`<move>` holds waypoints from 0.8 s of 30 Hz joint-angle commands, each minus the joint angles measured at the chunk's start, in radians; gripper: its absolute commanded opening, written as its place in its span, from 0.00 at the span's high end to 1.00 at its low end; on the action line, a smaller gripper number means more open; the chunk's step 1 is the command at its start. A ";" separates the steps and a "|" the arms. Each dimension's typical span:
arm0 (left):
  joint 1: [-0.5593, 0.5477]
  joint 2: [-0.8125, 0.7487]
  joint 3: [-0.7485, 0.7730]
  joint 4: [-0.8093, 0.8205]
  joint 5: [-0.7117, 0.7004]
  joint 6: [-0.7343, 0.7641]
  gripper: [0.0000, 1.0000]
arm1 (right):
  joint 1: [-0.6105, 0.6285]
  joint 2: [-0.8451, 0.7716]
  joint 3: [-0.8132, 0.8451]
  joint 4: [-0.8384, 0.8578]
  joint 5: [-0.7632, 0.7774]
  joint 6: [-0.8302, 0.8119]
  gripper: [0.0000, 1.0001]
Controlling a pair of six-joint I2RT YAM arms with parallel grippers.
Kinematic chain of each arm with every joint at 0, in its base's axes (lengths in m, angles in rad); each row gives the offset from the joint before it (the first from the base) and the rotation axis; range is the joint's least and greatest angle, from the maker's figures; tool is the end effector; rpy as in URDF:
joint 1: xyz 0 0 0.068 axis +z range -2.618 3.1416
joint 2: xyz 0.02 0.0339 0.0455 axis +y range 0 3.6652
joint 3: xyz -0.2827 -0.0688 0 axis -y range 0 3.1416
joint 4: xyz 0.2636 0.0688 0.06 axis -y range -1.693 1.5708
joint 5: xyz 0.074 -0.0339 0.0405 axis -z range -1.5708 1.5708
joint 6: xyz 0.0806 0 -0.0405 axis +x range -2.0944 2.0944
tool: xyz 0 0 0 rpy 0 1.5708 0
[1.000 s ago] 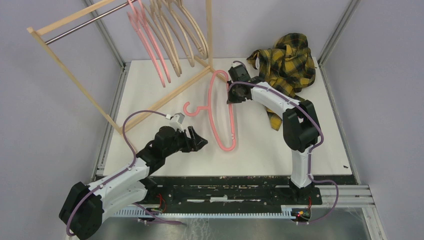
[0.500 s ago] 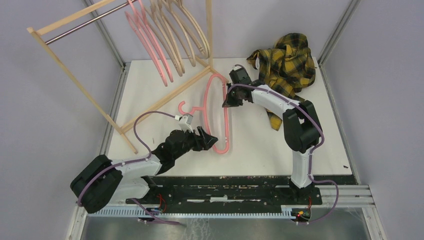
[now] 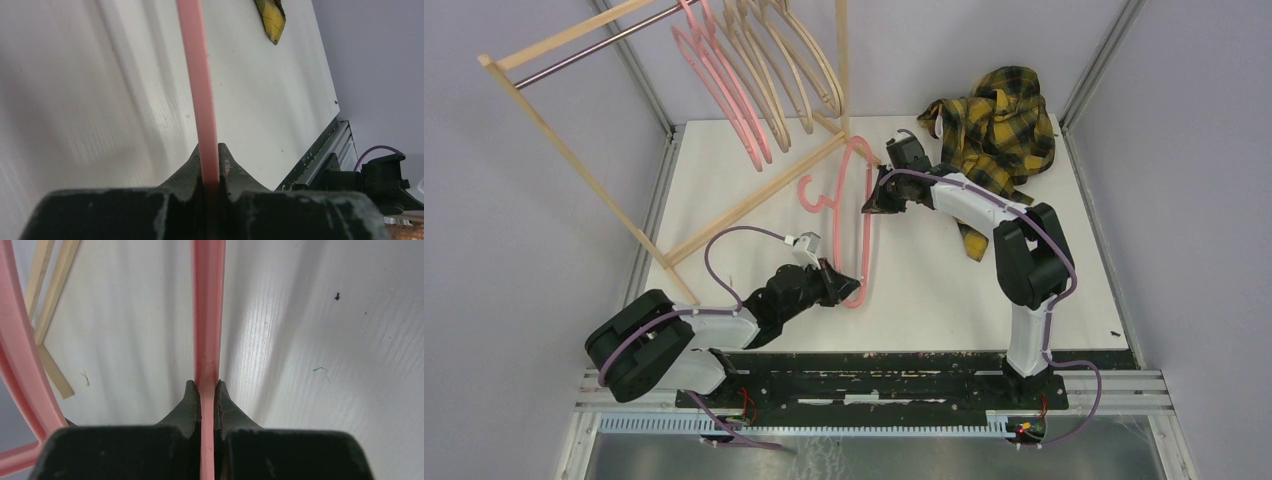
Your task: Organize the hangers
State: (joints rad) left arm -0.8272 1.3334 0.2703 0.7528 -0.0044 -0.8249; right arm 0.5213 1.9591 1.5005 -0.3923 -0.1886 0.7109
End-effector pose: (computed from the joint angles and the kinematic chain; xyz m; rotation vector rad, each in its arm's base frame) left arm 0.1907 -0.2068 0.1399 -0.0009 2.0430 -1.0928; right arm 0.4182 0.2576 0.1971 0.1514 2.5535 0.7533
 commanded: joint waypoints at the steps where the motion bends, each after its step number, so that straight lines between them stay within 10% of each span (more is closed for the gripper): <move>1: -0.006 -0.060 0.011 0.054 -0.031 0.003 0.97 | 0.000 -0.048 -0.007 0.020 -0.026 0.001 0.91; 8: -0.005 -0.295 0.006 -0.315 -0.203 0.016 0.97 | -0.001 -0.133 -0.047 -0.056 0.058 -0.111 0.38; 18: -0.004 -0.592 0.156 -1.029 -0.538 -0.012 0.97 | 0.000 -0.302 -0.166 -0.084 0.039 -0.178 0.30; 24: -0.003 -0.474 0.181 -1.112 -0.547 -0.040 0.97 | -0.001 -0.413 -0.260 0.029 -0.003 -0.198 0.27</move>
State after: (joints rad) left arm -0.8581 0.7803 0.4248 -0.2062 -0.2974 -0.8227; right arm 0.5510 1.6516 1.2999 -0.3817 -0.2169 0.5846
